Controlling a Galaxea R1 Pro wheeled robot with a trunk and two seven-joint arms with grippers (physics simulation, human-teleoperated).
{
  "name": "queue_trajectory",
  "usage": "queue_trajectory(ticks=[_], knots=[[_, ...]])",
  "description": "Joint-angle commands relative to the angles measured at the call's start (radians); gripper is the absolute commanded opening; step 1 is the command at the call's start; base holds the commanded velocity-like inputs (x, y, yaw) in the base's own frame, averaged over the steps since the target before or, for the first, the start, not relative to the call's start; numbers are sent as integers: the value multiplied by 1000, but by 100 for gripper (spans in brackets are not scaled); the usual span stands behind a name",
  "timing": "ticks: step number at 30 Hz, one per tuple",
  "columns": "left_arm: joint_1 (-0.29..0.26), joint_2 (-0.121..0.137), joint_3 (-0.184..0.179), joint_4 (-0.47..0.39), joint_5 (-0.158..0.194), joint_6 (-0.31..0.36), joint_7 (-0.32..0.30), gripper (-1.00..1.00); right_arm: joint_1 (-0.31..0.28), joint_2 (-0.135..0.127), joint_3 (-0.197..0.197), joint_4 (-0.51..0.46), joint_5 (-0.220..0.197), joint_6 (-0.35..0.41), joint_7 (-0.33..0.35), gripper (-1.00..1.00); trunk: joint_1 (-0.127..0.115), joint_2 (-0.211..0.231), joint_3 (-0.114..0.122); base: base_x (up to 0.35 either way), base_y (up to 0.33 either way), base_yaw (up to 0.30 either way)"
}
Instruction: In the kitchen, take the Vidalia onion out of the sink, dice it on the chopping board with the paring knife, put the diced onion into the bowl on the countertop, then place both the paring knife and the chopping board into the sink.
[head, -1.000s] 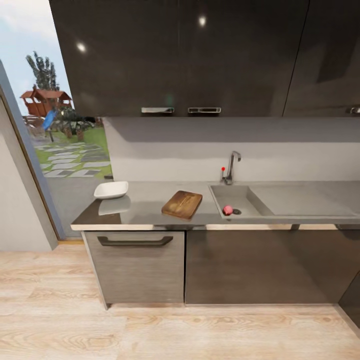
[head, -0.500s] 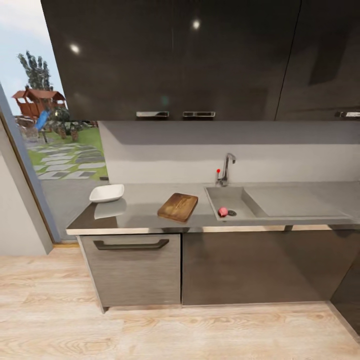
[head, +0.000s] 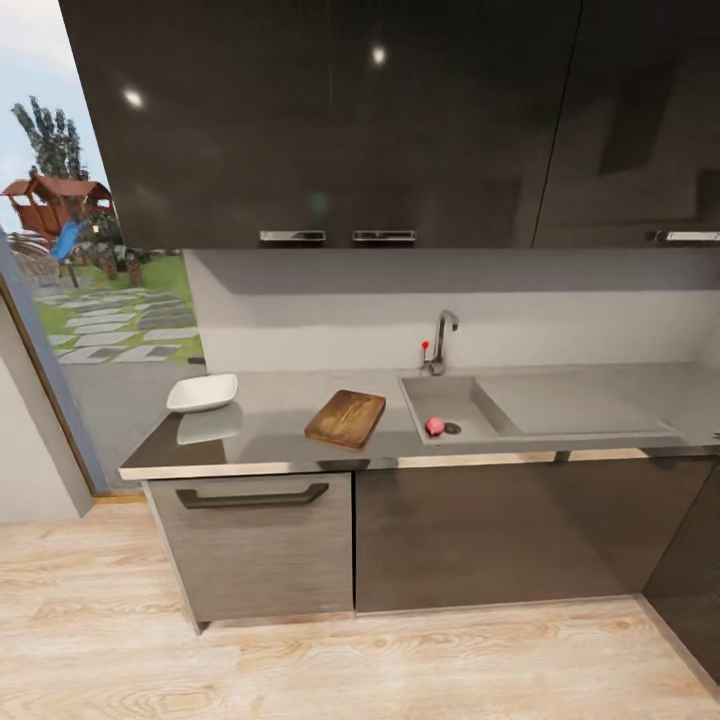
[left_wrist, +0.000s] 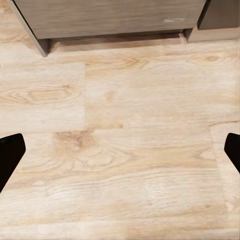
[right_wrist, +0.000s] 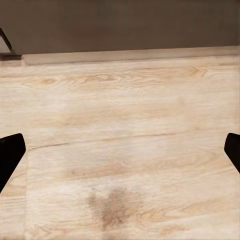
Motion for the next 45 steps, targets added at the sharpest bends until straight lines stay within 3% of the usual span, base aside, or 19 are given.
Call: queue_trajectory(ticks=[1,45], knots=[[0,0,1,0,0,-3,0,100,0,0,1,0,0,-2,-3,100,-4,7,2,0,0,-4],[0,1,1,0,0,-3,0,100,0,0,1,0,0,-2,-3,100,-173,315,140,0,0,17]])
